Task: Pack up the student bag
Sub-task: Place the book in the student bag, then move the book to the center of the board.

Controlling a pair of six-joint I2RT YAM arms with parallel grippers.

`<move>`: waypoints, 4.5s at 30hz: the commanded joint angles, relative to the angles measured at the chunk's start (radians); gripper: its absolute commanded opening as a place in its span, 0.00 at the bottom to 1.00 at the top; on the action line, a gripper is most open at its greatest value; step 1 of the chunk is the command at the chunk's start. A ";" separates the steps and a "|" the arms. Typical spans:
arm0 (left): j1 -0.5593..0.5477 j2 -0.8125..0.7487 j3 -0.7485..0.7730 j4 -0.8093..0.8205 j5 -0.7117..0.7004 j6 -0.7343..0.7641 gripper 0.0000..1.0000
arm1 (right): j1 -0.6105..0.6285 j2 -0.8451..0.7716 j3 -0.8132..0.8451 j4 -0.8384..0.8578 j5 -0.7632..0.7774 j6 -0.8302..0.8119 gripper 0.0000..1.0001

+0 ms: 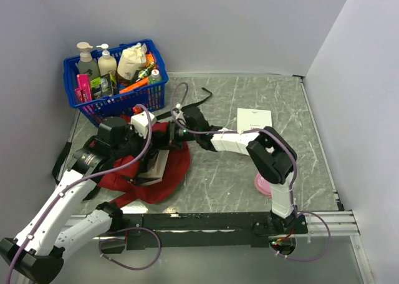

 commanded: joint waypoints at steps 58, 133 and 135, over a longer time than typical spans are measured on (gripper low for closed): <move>-0.014 0.028 0.058 0.122 0.044 -0.073 0.01 | 0.099 -0.203 -0.192 -0.256 0.357 -0.282 0.04; -0.090 0.007 -0.065 0.153 0.033 -0.029 0.01 | -0.833 -0.516 -0.242 -0.733 0.762 -0.560 0.65; -0.087 -0.004 -0.068 0.153 0.033 -0.029 0.01 | -0.867 -0.500 -0.270 -0.695 0.727 -0.548 0.64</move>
